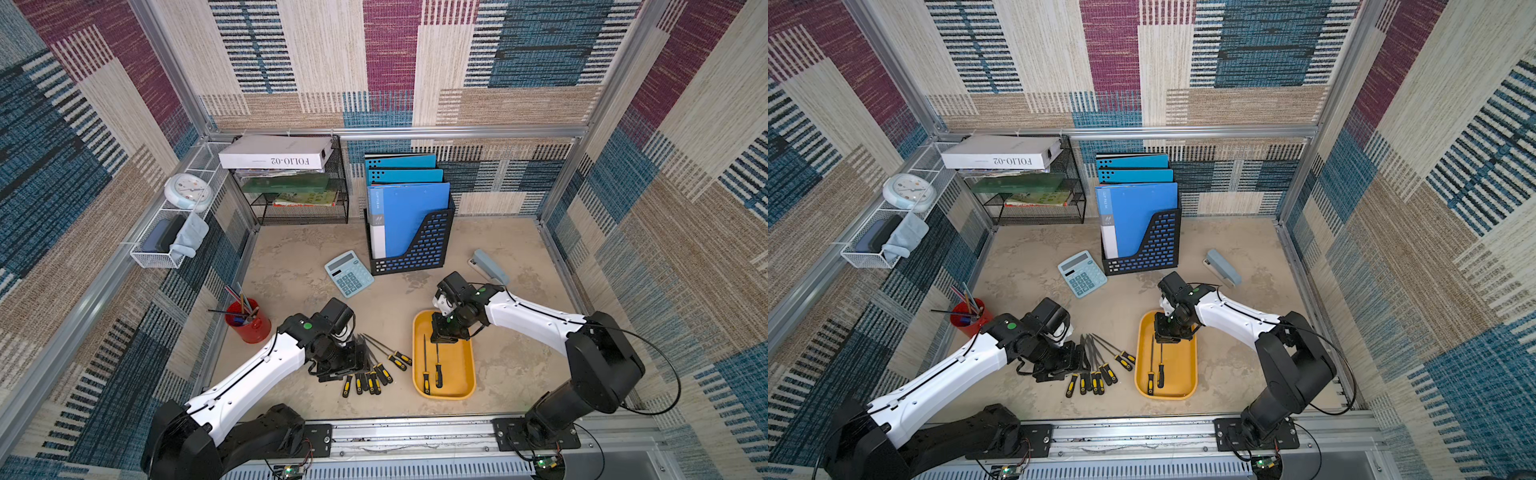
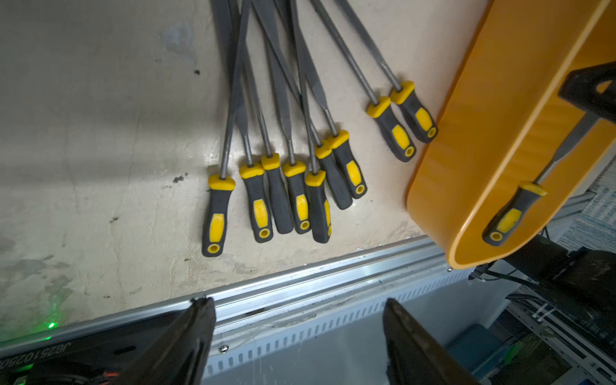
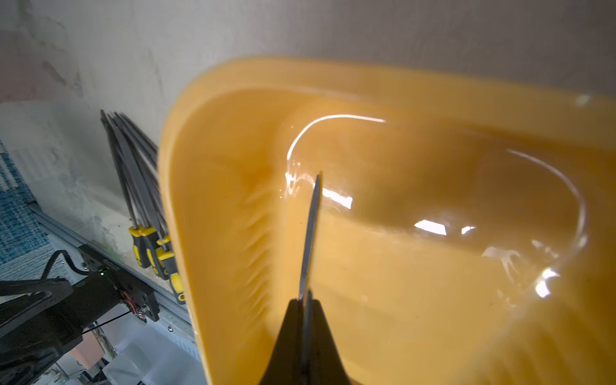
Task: Put the file tool into the storage box
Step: Place the file tool in the storage box, then pick up the file tool from the center of the board.
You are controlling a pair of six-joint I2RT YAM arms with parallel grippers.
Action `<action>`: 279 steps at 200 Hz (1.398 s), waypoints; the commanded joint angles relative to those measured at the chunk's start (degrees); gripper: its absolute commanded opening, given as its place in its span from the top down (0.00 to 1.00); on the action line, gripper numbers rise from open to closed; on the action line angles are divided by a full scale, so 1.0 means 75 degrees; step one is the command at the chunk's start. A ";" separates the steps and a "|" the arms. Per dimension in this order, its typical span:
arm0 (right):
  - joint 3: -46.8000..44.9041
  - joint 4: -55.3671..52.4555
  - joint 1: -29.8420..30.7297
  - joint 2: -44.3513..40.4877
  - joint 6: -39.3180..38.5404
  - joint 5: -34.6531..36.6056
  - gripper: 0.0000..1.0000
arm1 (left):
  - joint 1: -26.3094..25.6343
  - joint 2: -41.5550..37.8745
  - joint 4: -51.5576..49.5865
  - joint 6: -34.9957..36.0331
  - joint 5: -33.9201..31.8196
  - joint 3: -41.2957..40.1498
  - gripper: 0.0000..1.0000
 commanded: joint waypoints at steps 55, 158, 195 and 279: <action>-0.0381 0.0969 0.0101 0.0547 0.0204 0.0208 1.00 | 0.0084 -0.0132 0.0086 -0.0382 -0.0494 -0.0451 0.21; -0.0839 0.1076 0.0128 0.0259 0.0388 0.0415 0.67 | 0.0084 0.0420 0.0307 -0.0474 -0.0646 -0.0799 0.30; -0.0756 0.0847 0.0125 -0.0021 0.0413 0.0489 0.61 | 0.0084 0.0846 0.0165 -0.0556 -0.0910 -0.0742 0.39; 0.0010 0.0347 0.0120 -0.0378 0.0247 0.0574 0.62 | 0.0061 0.2130 0.0603 -0.0187 -0.1111 -0.0753 0.57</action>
